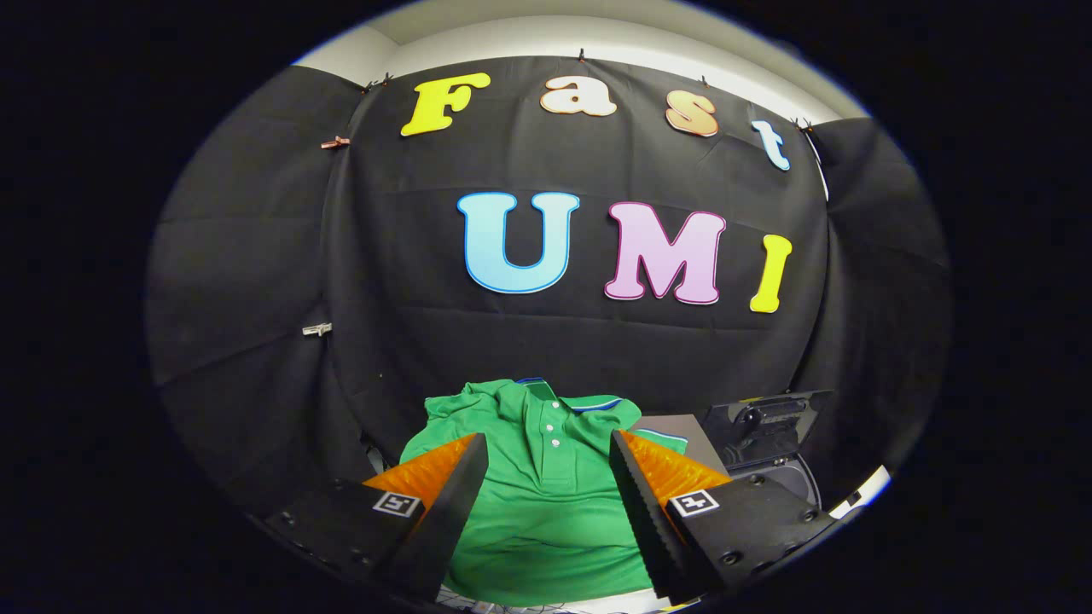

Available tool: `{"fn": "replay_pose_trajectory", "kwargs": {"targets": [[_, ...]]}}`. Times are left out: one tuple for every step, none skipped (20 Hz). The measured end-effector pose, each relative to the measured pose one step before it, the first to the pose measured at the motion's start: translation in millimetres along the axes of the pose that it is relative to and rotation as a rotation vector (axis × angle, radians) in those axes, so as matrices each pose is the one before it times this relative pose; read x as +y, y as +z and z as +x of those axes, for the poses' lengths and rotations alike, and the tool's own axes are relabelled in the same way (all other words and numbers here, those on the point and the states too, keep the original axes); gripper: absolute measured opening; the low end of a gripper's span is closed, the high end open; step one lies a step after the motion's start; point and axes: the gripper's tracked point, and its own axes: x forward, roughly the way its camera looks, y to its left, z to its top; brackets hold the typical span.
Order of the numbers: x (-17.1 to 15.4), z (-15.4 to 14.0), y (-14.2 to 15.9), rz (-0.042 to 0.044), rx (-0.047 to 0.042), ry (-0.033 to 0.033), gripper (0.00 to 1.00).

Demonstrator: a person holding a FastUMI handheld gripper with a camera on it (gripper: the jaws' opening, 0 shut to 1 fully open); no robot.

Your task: Put the clothes into the washing machine and then close the washing machine lid.

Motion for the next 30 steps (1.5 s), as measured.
{"fn": "replay_pose_trajectory", "kwargs": {"targets": [[-0.65, 8.68, -7.07, 0.00727, 0.02992, 0.00136, 0.90], [-0.66, 9.71, -7.44, 0.00725, 0.03884, -0.00172, 0.90], [0.40, 8.46, -6.23, 0.00646, 0.03461, 0.00201, 0.90], [0.68, 9.44, -6.82, 0.00803, 0.04090, 0.00307, 0.90], [-0.48, 10.64, -7.54, 0.00552, 0.04121, 0.00047, 0.90], [-1.96, 11.35, -4.79, 0.00957, 0.03596, -0.00674, 0.90], [-1.20, 11.05, -1.79, 0.01389, 0.02506, -0.00738, 0.90], [-0.73, 9.59, 0.23, 0.00932, 0.01667, -0.00377, 0.89], [-0.90, 11.75, -1.45, 0.00204, 0.02100, -0.00662, 0.88], [-0.93, 9.46, -2.58, -0.00082, 0.02516, -0.00518, 0.88], [0.95, 11.73, -3.74, -0.00362, 0.02833, -0.00252, 0.88], [0.42, 10.99, -5.09, -0.00806, 0.03494, -0.00219, 0.88], [-0.79, 9.53, -9.87, -0.01236, 0.04530, 0.00092, 0.88], [-0.15, 8.02, -12.15, -0.01792, 0.05207, 0.00962, 0.88], [0.74, 5.42, -12.73, -0.01973, 0.04738, 0.01564, 0.88], [-0.47, -3.80, 1.91, 0.00993, -0.01324, 0.01826, 0.88], [-0.80, 3.55, 1.04, 0.01909, -0.00387, 0.00470, 0.90], [0.58, -4.02, -0.49, 0.01078, -0.01052, 0.00387, 0.89], [-2.74, 3.99, -2.15, -0.01583, -0.01066, -0.00039, 0.90], [-1.40, -0.66, 0.52, -0.01565, 0.00048, 0.00101, 0.90], [1.12, 0.61, -0.28, 0.00300, -0.00166, -0.00595, 0.91], [-2.72, -0.95, -0.41, 0.00768, 0.01806, -0.02063, 0.90], [-2.35, 2.03, -1.37, 0.01825, 0.02253, -0.00771, 0.76], [-1.77, -2.58, 1.57, 0.01523, 0.01437, -0.01087, 0.62], [-1.80, 1.00, 2.05, 0.00077, 0.00474, -0.01166, 0.47], [-0.46, -2.00, 0.74, -0.00857, 0.00542, 0.00171, 0.33], [-0.86, 0.37, 0.00, -0.01047, -0.00721, -0.00233, 0.19], [-0.66, -1.68, 1.76, -0.01293, -0.01347, -0.00355, 0.19], [0.67, -1.86, 3.31, -0.01939, -0.02141, -0.00073, 0.18], [1.46, -2.63, 4.99, -0.01709, -0.02450, 0.00223, 0.18]]}}
